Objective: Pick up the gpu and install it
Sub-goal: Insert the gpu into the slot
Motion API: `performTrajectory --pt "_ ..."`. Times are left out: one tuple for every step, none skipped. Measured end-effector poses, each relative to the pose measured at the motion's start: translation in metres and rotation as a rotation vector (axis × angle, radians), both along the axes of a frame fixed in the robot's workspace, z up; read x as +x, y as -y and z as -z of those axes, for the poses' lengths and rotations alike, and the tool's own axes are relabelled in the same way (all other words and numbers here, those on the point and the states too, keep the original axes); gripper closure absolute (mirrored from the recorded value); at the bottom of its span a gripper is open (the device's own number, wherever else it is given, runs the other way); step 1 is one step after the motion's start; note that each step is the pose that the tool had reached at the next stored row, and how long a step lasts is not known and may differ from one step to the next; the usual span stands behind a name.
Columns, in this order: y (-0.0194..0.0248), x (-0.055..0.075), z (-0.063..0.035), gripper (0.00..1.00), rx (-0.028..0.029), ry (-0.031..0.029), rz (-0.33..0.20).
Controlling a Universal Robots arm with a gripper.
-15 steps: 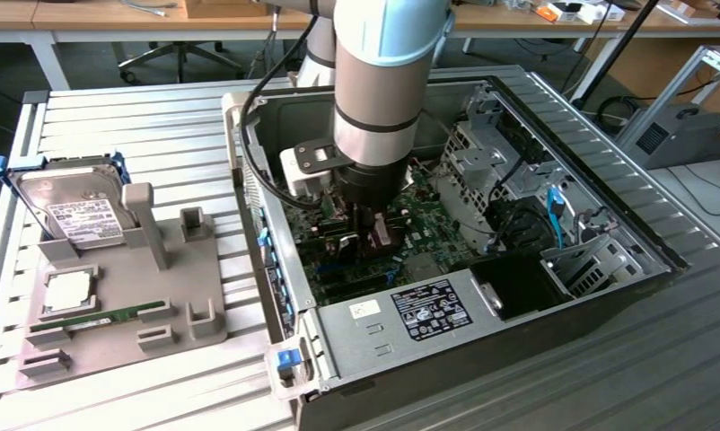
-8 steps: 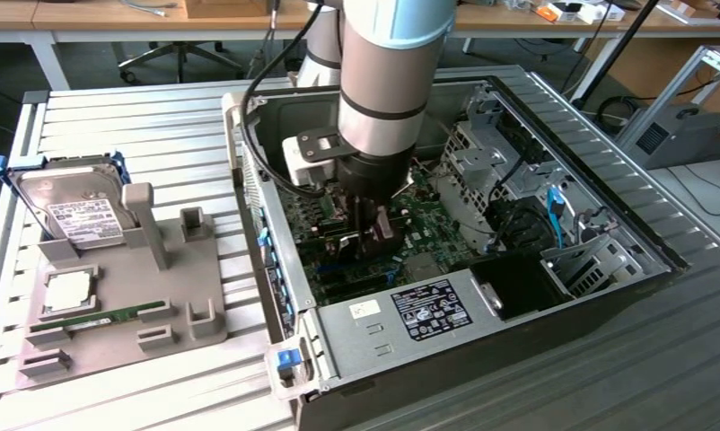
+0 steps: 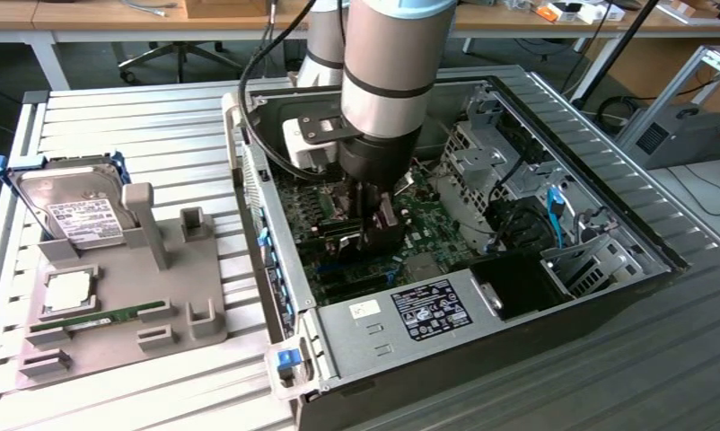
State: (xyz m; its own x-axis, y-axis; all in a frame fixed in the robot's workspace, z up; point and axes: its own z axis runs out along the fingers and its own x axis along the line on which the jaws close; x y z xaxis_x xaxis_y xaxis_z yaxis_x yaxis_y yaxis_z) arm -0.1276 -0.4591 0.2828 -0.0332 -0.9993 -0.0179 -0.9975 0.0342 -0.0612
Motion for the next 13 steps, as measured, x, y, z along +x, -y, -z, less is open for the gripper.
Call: performTrajectory --pt "0.0 0.0 -0.0022 0.47 0.0 -0.0007 0.0" --pt "0.0 0.0 -0.0041 0.47 -0.0001 -0.0013 0.0" --pt "0.0 0.0 -0.0058 0.47 0.0 -0.002 0.0" --pt "0.0 0.0 -0.0075 0.47 -0.0001 -0.0027 0.0" --pt "0.0 0.0 -0.0094 0.47 0.0001 -0.0037 0.0" --pt "0.0 0.0 -0.0109 0.47 0.0003 -0.0043 0.0" --pt "0.0 0.0 -0.0121 0.47 0.0005 -0.0046 0.001" --pt "0.0 0.0 -0.0129 0.47 0.0008 -0.0047 0.001" --pt "0.0 0.0 -0.0142 0.47 0.0015 -0.0051 0.002" --pt "0.0 0.0 -0.0152 0.47 0.002 -0.0054 0.002" --pt "0.0 0.0 -0.0166 0.47 0.0029 -0.0059 0.002" --pt "0.0 0.0 -0.0183 0.47 0.0049 -0.0067 0.002" --pt "0.0 0.0 -0.0196 0.47 0.0067 -0.0077 0.002"
